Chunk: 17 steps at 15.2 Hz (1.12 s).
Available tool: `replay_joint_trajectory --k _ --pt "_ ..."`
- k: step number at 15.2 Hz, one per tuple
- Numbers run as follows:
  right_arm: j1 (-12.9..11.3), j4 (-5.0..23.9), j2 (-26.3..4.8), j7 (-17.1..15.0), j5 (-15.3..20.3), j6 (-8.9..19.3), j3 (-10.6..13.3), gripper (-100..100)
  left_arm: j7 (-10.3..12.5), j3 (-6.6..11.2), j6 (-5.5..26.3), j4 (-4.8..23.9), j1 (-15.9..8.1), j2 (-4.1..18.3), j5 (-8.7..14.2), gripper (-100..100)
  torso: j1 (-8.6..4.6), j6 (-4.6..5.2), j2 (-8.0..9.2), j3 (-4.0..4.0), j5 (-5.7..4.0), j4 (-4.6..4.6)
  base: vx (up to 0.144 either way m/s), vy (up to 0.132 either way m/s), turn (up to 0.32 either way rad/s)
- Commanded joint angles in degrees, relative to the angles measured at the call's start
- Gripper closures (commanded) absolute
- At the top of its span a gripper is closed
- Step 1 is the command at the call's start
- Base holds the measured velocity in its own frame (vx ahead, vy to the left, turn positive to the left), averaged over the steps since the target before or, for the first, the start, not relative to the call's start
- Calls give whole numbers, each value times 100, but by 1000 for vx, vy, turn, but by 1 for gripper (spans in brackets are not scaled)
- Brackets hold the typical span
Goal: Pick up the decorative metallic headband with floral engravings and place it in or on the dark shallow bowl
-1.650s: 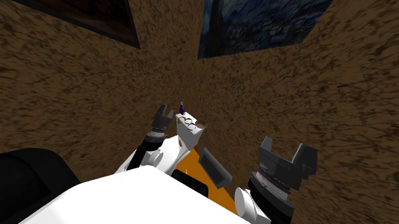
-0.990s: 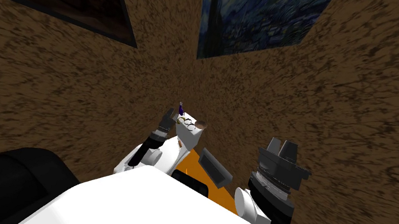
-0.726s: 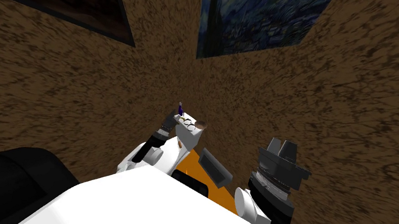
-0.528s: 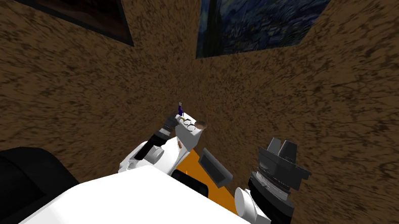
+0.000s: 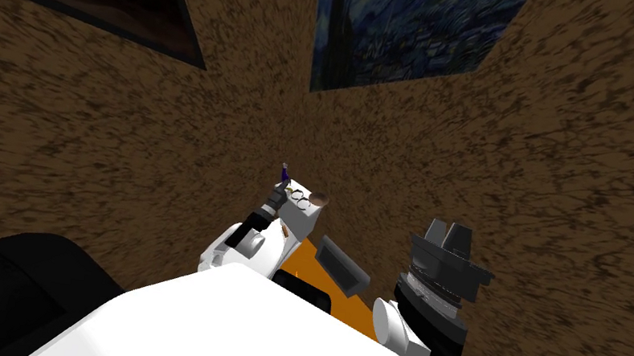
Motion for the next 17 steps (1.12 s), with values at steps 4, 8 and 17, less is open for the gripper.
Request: replay_joint_trajectory --k 4,8,17 --pt "0 0 0 0 0 0 0 0 66 -49 498 160 -154 -3 -22 -100 -3 -1 3 2 -1 1 -9 13 -46" --pt "0 0 0 0 0 0 0 0 140 -104 999 332 -319 -6 -45 -100 -5 0 3 2 -1 1 -7 12 -43" --pt "0 0 0 0 0 0 0 0 289 -219 2020 702 -664 -41 -90 -100 -5 -1 4 3 -1 1 -8 15 -52"
